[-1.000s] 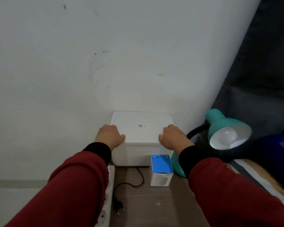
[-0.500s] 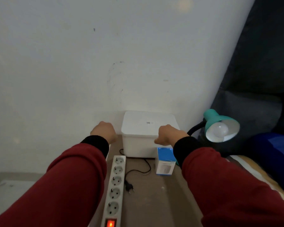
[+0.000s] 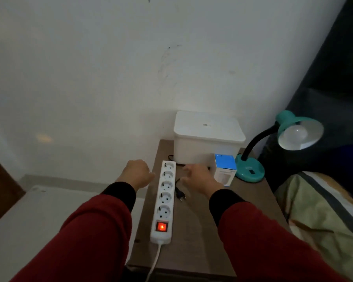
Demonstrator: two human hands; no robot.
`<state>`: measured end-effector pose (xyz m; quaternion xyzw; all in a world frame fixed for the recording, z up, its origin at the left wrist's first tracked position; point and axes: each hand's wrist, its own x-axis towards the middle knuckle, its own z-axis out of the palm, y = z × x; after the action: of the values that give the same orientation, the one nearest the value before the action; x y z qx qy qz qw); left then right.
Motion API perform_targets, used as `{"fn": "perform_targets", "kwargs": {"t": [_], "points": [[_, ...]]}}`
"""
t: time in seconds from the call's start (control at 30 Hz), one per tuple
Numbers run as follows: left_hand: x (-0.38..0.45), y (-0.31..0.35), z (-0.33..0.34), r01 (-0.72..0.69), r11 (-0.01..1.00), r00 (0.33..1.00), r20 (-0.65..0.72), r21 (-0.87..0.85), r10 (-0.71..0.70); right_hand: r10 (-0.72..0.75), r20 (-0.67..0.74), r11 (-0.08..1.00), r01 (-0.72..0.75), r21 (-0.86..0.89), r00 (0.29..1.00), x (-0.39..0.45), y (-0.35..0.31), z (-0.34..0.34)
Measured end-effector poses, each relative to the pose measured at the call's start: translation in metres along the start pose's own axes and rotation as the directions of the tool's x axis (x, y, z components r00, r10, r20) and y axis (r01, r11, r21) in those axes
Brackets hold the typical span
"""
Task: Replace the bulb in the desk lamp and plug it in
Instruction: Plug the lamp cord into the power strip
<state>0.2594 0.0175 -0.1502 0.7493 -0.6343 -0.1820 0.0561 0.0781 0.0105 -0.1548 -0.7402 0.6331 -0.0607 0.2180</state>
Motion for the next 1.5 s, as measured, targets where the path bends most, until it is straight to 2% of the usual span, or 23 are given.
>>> {"fn": "perform_targets", "kwargs": {"t": [0.13,0.23,0.47,0.87,1.03,1.3,1.37,1.5], "points": [[-0.019,-0.014,0.041,0.062,0.97,0.998,0.008,-0.234,-0.062,0.079,-0.122,0.962,-0.044,0.268,0.989,-0.008,0.003,0.038],[-0.026,-0.022,0.066,0.095,0.926,0.996,0.038,-0.366,-0.087,0.195,-0.139,0.897,-0.119,0.425,0.971,-0.003,0.009,0.064],[-0.027,-0.027,0.091,0.077,0.768,0.997,0.032,-0.636,-0.073,0.292,-0.114,0.827,-0.192,0.528,0.949,0.016,0.019,0.094],[-0.023,-0.028,0.096,0.064,0.738,0.998,0.038,-0.671,-0.052,0.282,-0.158,0.932,-0.231,0.281,0.946,0.024,0.026,0.086],[-0.026,-0.025,0.096,0.058,0.738,0.998,0.027,-0.673,-0.054,0.269,-0.138,0.913,-0.207,0.351,0.953,0.014,0.028,0.076],[-0.029,-0.023,0.094,0.056,0.72,0.998,0.018,-0.691,-0.06,0.053,-0.221,0.808,0.088,0.583,0.974,0.002,0.013,0.053],[-0.029,-0.023,0.094,0.057,0.725,0.998,0.014,-0.687,-0.065,0.015,-0.196,0.765,0.115,0.634,0.98,0.0,0.007,0.045],[-0.029,-0.023,0.094,0.06,0.721,0.997,0.013,-0.691,-0.071,0.035,-0.219,0.77,0.114,0.628,0.975,0.006,0.002,0.046]]}}
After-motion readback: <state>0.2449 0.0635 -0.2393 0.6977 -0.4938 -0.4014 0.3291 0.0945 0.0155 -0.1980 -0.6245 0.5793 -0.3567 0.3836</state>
